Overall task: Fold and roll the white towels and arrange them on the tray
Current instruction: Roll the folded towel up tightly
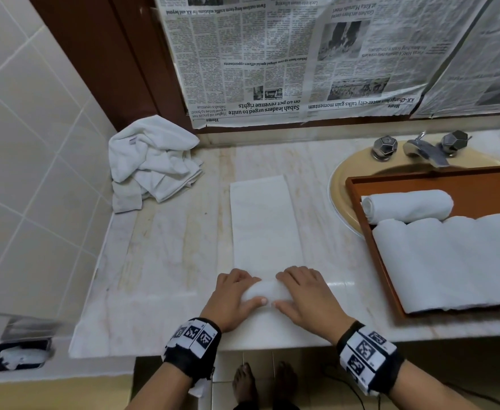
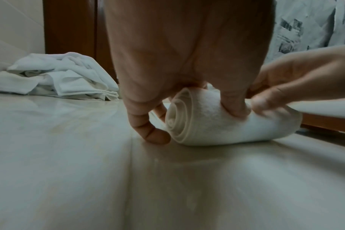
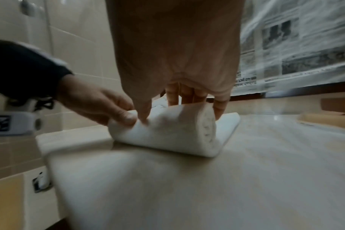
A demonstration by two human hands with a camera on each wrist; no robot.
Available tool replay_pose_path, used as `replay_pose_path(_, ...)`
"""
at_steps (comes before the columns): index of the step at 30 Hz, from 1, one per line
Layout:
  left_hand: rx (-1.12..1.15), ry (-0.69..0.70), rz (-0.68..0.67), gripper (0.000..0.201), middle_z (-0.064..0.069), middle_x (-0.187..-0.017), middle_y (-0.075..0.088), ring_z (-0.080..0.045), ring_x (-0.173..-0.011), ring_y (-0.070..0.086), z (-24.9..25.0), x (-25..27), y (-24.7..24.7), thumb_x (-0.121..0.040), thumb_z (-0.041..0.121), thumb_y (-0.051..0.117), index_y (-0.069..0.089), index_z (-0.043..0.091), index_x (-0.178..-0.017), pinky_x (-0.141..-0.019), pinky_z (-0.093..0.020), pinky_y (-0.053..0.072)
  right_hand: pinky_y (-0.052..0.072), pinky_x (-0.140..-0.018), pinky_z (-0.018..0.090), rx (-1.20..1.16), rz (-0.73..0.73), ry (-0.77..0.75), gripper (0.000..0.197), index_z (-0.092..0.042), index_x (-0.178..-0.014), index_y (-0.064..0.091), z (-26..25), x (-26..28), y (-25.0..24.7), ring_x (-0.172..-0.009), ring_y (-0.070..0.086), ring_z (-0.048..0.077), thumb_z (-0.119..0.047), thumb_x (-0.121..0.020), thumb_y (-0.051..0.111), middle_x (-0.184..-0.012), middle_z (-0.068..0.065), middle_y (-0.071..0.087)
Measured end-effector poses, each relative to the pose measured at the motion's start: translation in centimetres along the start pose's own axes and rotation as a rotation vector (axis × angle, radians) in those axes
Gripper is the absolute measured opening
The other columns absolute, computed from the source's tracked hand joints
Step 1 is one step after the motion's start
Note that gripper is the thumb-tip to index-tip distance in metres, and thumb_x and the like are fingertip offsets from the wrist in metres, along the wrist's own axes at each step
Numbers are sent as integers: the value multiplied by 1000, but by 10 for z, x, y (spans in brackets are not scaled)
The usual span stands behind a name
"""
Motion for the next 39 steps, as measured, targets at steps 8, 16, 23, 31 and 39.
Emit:
replay_pose_path(8,27,76,179,53,15,-125,40,-12,-118,30,0,9,2,-88,65,56,52,43,-136,-104,-27,32,37,-99,36,-65,-158,41,58,-19,-129,55,6,-11,6,-110,51,22,-58,-86,47,-118,0,54)
replay_pose_path(16,-59,65,118,75,14,-122,50,-13,-116,42,-1,1,-2,-82,83,28,53,40,-137,-100,-33,40,38,-104,36,-196,-247,79,66,-22,-145,41,17,-21,-11,-121,48,21,-53,-90,61,-134,0,50)
replay_pose_path(23,-16,-29,57,63,11,-132,49,-18,-126,38,-1,-20,-6,-89,73,37,56,35,-136,-108,-41,36,50,-95,41,-42,7,-34,56,-15,-125,61,8,-8,3,-104,61,25,-38,-77,77,-117,4,61)
replay_pose_path(31,-106,76,104,70,17,-132,44,-10,-123,34,1,3,3,-84,81,29,46,43,-140,-100,-35,37,37,-102,34,-352,-371,149,52,-23,-135,55,20,-26,-12,-116,48,19,-50,-91,63,-122,-1,54)
replay_pose_path(39,-43,0,58,74,18,-126,49,-11,-122,38,-1,4,7,-80,84,23,52,42,-134,-101,-37,37,46,-92,36,-36,-93,-36,58,-20,-127,56,6,0,-6,-105,55,21,-54,-80,61,-119,0,55)
Point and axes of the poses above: each hand's wrist, its own x-axis away from the middle knuckle, its own y-axis out of the palm, z = x × y, the point moved 2 cm from there along -x, towards the middle knuckle
